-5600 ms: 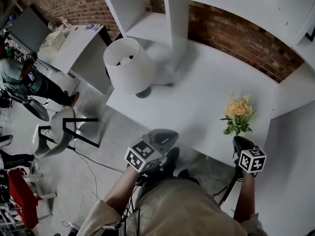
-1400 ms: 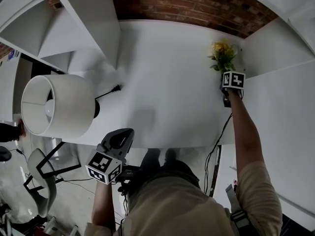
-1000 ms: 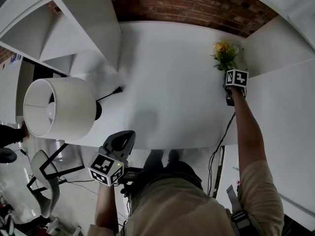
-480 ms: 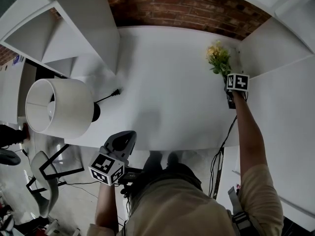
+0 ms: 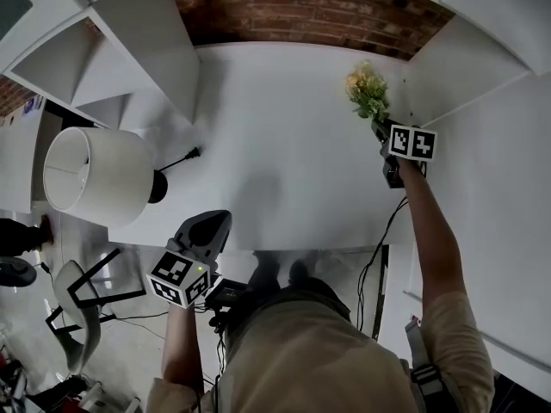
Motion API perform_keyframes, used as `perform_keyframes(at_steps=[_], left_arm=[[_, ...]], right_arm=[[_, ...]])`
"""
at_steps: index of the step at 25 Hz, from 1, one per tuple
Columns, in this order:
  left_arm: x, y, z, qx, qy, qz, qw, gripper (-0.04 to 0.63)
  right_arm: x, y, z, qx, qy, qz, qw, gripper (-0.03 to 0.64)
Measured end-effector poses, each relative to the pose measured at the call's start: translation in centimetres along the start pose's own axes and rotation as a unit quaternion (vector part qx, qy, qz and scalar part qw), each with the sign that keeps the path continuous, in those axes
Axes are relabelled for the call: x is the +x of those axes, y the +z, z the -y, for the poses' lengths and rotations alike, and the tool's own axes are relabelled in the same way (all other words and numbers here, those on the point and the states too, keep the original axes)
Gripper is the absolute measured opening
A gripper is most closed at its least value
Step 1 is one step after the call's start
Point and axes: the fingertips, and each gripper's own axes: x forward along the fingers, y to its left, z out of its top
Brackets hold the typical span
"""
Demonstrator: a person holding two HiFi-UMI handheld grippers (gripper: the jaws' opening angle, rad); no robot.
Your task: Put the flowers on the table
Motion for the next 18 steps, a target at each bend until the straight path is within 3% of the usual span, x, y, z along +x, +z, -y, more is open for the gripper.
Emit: perform_keyframes(at_steps=[5,10,15,18], left_arm=[[0.4,1.9,1.2,0.017,0.001,0.015,0.9997,0.008],[0.2,2.1,2.8,0.034,-0.001,0.021,0.9992,0.008],[-0.4,1.8,4.0,0.049,0.005,0.022,0.9985,0.008],[-1.0,1.0,4.5,0.055,0.012,0.020,0.9982,0.008]], right_arm=[[-2.4,-0.7,-7.4,-0.026,0.107,0.013,0.994,0.150],[-5.0,-3.5,-16.7,-0.074,0.219,0.010,0.973,0.144],[-7.6,-5.4,-21.0,-0.184,0.241,0.026,0.953,0.082],[-9.2,-6.2,-22.6,-0.206,0.271,0.033,0.940,0.039]])
